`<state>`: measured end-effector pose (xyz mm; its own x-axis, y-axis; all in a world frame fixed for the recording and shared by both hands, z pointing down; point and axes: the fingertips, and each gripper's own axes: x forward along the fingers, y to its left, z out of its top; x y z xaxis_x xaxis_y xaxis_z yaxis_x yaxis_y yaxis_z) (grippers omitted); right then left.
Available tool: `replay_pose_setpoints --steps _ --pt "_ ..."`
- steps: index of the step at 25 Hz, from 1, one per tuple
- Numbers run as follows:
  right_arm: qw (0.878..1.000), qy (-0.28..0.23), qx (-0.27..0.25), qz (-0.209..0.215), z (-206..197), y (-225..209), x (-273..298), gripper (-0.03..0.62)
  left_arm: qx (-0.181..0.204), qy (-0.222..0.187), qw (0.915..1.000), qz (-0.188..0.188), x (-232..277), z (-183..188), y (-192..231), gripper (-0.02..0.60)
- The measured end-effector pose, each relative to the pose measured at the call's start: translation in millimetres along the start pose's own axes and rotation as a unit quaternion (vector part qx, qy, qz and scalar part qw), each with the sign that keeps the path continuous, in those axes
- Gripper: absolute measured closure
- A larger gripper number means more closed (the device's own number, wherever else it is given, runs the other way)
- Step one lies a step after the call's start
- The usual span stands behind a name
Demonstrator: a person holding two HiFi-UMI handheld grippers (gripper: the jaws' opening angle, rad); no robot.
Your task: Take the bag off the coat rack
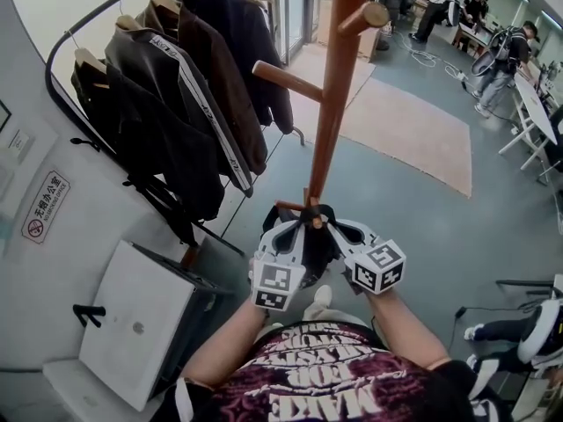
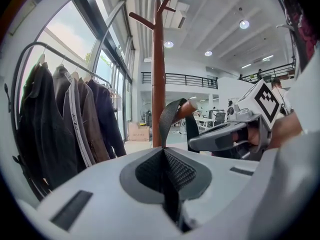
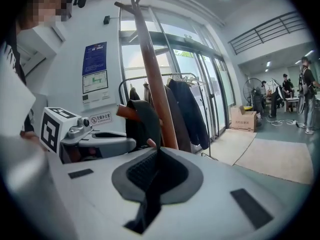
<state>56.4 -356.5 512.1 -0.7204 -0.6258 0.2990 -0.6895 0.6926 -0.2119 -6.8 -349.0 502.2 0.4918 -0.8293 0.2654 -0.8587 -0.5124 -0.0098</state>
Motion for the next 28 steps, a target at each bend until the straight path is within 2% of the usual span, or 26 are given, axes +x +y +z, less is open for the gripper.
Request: replay_pose_setpoints --steps 16,23,28 --pt "0.998 -0.045 -0.034 -0.005 44 61 -56 0.585 0.016 -0.054 0.9981 -0.024 -71 56 -24 0.574" --pt "0.997 -0.064 -0.046 -0.004 54 95 -83 0.585 0.006 -0.068 0.9969 -0.039 -109 72 -37 0.574" --pt "0.996 -0.078 -0.052 -0.007 56 119 -100 0.585 0.013 -0.075 0.9957 -0.052 -136 75 -48 0.574"
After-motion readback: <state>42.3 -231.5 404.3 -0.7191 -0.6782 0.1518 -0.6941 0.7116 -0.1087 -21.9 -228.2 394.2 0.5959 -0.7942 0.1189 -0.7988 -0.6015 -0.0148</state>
